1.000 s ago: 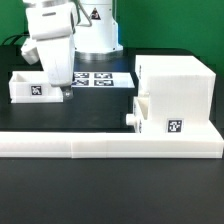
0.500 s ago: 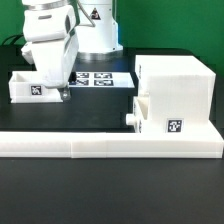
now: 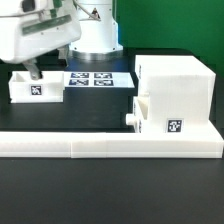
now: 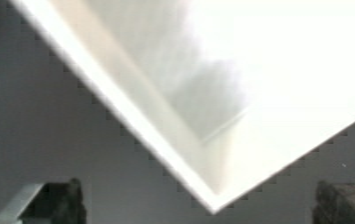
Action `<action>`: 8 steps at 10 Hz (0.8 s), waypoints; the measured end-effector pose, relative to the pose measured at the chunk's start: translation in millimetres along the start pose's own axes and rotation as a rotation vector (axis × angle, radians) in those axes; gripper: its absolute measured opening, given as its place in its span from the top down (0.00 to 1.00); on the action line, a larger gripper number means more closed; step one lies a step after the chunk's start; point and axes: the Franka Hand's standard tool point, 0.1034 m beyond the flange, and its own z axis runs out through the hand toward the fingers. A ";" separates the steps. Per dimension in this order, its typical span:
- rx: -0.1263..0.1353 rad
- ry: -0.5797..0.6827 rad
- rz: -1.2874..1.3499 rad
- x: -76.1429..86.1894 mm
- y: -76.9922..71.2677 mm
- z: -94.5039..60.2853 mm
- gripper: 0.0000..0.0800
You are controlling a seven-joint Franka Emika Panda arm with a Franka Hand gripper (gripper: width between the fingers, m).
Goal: Assemble drawer
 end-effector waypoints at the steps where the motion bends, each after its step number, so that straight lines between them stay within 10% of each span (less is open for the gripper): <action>1: 0.016 -0.003 0.037 3.7 -1.2 0.8 0.19; 8: -0.013 -0.001 0.656 -0.8 -16.4 12.6 0.19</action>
Offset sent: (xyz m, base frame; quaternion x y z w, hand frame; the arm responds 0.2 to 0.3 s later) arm 0.0000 0.0000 0.0000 0.0000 0.0000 0.1296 0.9916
